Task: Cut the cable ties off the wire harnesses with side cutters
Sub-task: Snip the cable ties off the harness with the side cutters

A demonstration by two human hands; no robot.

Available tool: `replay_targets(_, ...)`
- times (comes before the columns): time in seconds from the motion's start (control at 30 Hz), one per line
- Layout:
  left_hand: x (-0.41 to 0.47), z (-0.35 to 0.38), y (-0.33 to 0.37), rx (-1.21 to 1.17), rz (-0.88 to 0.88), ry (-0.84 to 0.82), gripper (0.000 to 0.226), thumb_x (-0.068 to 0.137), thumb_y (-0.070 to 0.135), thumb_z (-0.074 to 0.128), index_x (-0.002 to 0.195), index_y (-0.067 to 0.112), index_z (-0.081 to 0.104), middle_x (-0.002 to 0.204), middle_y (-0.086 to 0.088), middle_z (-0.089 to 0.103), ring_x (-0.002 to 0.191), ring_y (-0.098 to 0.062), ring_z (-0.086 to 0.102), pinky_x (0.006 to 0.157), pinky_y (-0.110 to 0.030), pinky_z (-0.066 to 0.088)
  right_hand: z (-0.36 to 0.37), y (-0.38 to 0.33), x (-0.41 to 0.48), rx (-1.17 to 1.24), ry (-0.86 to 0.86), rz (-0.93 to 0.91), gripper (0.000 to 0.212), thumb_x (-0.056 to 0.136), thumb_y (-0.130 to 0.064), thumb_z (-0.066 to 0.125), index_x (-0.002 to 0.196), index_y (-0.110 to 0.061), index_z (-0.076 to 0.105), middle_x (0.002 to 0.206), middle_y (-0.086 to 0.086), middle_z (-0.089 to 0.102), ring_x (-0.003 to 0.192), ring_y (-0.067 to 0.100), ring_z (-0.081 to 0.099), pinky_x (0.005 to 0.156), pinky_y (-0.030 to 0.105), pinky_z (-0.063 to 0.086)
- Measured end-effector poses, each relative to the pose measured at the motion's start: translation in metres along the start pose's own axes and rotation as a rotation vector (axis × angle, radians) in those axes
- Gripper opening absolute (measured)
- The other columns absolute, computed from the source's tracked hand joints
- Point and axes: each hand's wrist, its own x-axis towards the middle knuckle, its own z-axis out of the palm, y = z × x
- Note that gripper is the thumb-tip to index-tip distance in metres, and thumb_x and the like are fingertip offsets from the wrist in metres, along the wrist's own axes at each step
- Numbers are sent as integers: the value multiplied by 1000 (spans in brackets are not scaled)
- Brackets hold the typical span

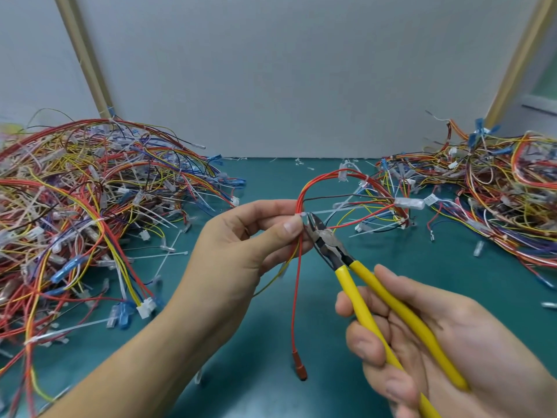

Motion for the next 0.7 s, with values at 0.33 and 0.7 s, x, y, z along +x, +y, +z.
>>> replay_targets(0.33, -1, 2, 1, -40, 14, 13, 16, 70, 8, 72, 85, 9, 79, 81, -10, 75, 71, -17, 74, 66, -18, 57, -5, 2, 1, 6, -37, 0, 45, 106, -33, 43, 122, 6, 58, 93, 26, 65, 75, 35, 70, 68, 41, 58)
replay_targets(0.7, -2, 3, 2, -42, 38, -3, 18, 71, 7, 71, 89, 8, 75, 79, -9, 73, 70, -19, 74, 68, -19, 57, -5, 3, 0, 26, -68, -15, 45, 107, -33, 41, 123, 6, 58, 93, 26, 64, 76, 35, 70, 68, 42, 58)
